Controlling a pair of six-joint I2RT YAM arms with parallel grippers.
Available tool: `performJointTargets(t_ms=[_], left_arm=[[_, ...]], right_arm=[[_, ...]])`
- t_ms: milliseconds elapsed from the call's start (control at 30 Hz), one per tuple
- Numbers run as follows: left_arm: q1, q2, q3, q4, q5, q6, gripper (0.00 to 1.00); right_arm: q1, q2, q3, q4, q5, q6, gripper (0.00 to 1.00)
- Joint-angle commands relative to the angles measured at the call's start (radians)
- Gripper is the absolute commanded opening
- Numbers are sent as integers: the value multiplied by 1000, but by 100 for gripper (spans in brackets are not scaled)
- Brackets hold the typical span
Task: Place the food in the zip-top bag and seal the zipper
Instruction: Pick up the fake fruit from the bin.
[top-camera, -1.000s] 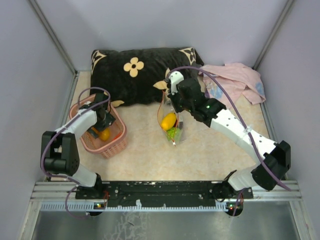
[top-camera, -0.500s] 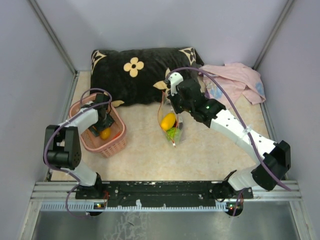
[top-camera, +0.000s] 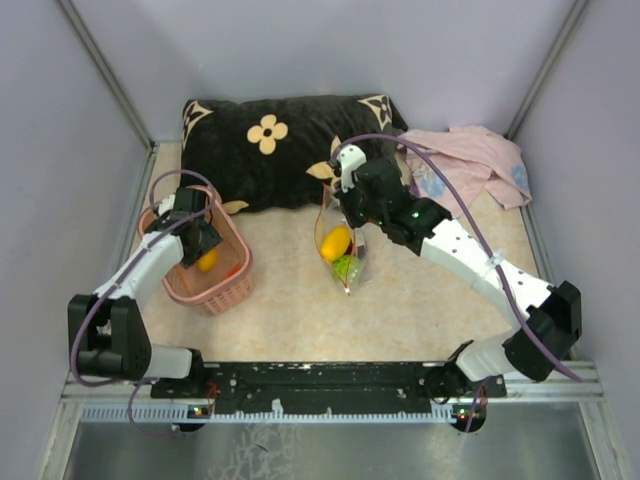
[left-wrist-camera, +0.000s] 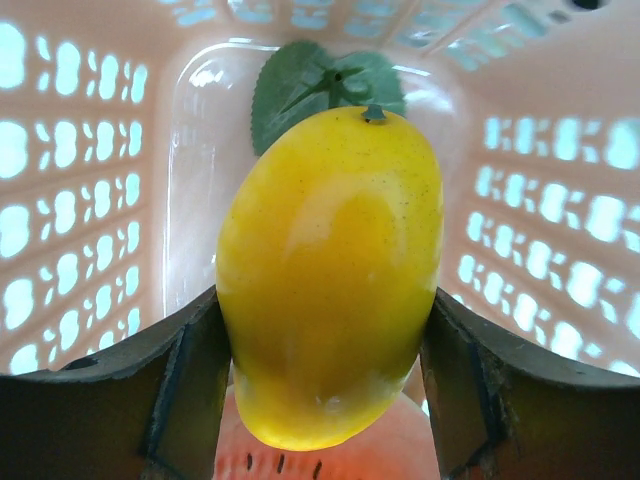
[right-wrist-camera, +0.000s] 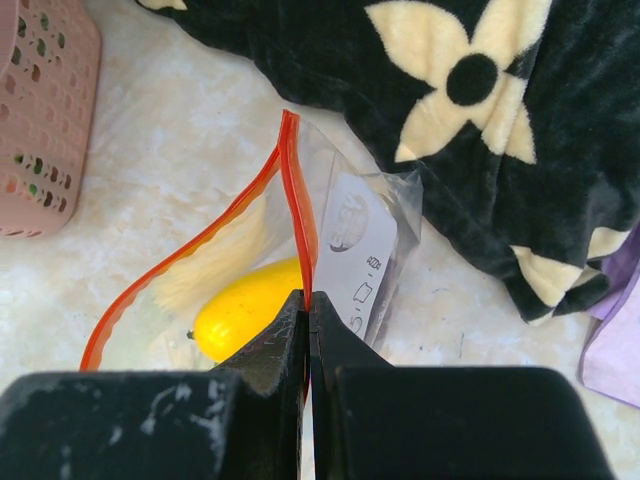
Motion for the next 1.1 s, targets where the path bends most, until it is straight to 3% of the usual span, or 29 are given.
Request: performJointTargets(t_ms=[0,433,600,800,1067], left_arm=[[2,-110,-18,26,43,58,43],[-17,-467,-51,82,268,249,40],[-18,-564,-42,111,438,305,40],[-37,-613,-21,197,730,281,39],[-128,-537,14,352,934,164,39]], right_arm=[[-9,-22,49,44,-36,32,1],[-8,30,156,-50,-12,45,0],[-7,34,156,-39,-30,74,0],[-8,42,160,-19,-52,83,0],[-8,65,180,-14,-75,98,0]])
